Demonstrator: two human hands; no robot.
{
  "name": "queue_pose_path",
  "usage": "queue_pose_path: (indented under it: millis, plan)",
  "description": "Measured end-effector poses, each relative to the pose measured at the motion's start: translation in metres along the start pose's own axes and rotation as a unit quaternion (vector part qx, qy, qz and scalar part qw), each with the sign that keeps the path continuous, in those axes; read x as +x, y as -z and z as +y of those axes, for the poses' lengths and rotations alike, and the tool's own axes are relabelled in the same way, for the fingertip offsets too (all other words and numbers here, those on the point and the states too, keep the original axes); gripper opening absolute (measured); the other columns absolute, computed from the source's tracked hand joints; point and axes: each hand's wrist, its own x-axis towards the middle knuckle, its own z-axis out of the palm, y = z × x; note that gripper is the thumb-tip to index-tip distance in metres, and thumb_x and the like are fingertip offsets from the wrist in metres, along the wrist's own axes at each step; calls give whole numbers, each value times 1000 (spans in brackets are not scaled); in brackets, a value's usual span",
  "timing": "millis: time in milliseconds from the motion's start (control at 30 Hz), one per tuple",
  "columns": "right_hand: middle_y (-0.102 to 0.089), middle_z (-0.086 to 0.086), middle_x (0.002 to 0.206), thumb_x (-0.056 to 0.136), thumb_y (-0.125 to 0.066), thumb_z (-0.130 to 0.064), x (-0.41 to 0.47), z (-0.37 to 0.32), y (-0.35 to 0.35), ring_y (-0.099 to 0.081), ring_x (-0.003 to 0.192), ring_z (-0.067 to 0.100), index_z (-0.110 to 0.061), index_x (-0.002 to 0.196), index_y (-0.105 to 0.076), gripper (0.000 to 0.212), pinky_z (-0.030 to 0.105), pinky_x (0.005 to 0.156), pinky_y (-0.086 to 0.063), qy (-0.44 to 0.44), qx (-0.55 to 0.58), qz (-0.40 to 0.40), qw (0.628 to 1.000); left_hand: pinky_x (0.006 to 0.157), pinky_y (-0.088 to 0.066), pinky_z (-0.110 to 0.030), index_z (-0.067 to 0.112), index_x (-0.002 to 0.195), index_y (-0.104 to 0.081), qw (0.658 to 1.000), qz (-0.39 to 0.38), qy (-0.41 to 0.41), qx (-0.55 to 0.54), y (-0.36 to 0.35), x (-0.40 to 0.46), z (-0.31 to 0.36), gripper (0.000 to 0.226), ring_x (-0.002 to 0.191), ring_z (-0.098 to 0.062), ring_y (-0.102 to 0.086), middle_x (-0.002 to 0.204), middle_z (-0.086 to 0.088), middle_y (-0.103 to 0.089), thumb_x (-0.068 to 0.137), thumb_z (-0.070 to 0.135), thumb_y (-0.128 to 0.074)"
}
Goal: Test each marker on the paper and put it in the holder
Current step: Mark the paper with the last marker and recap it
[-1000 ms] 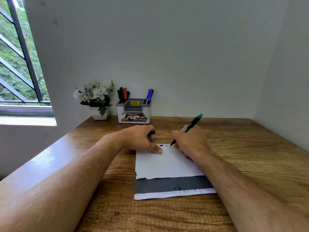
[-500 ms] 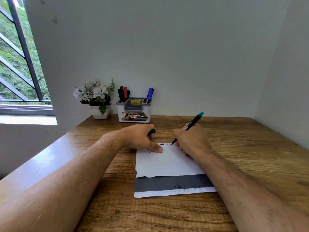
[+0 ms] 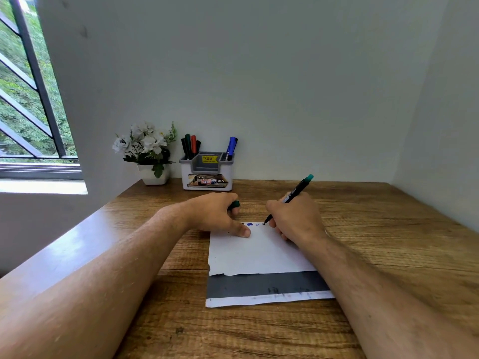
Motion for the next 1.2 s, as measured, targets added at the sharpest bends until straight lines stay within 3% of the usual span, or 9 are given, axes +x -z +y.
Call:
queue_pose_path:
  millis: [367,700,833,1067,1200]
  plan:
    - [-74,10,82,83,-63,-25,-1,-2,1,-59,54,14,-4,85,-72,23,22,43,-41,-17,9,-2,1000,67,-39,-30,24,90,-50,1000,-4,8,-6,0,0,0,45,76,-11,-49,86,5,-54,73,53,-80]
    - [-74,9,84,83,-65,-26,2,1,-1,-58,58,16,-7,85,-70,20,27,48,-45,-5,6,-1,1000,67,-39,-29,26,89,-49,1000,-8,10,-8,0,0,2,43,76,-11,-49,85,5,-53,75,51,-80]
    - [-75,13,79,79,-63,-24,1,-1,1,-52,49,16,-4,78,-66,21,25,45,-43,10,4,-4,1000,67,-39,-28,27,89,-49,1000,-1,7,-5,1,-2,1,44,76,-10,-50,86,7,-53,73,53,-80]
    - [-74,10,82,82,-62,-26,1,-1,0,-55,54,16,-7,83,-68,20,23,46,-41,8,-14,-9,1000,67,-39,-28,27,91,-49,1000,-4,12,-3,0,-1,2,44,77,-9,-50,86,8,-54,74,54,-80]
    - [-74,11,82,82,-62,-27,1,-1,1,-57,57,18,-7,83,-68,21,28,50,-48,6,-11,-4,1000,67,-39,-27,26,93,-50,1000,-5,15,-2,1,-2,2,44,78,-9,-51,88,7,-55,74,53,-79]
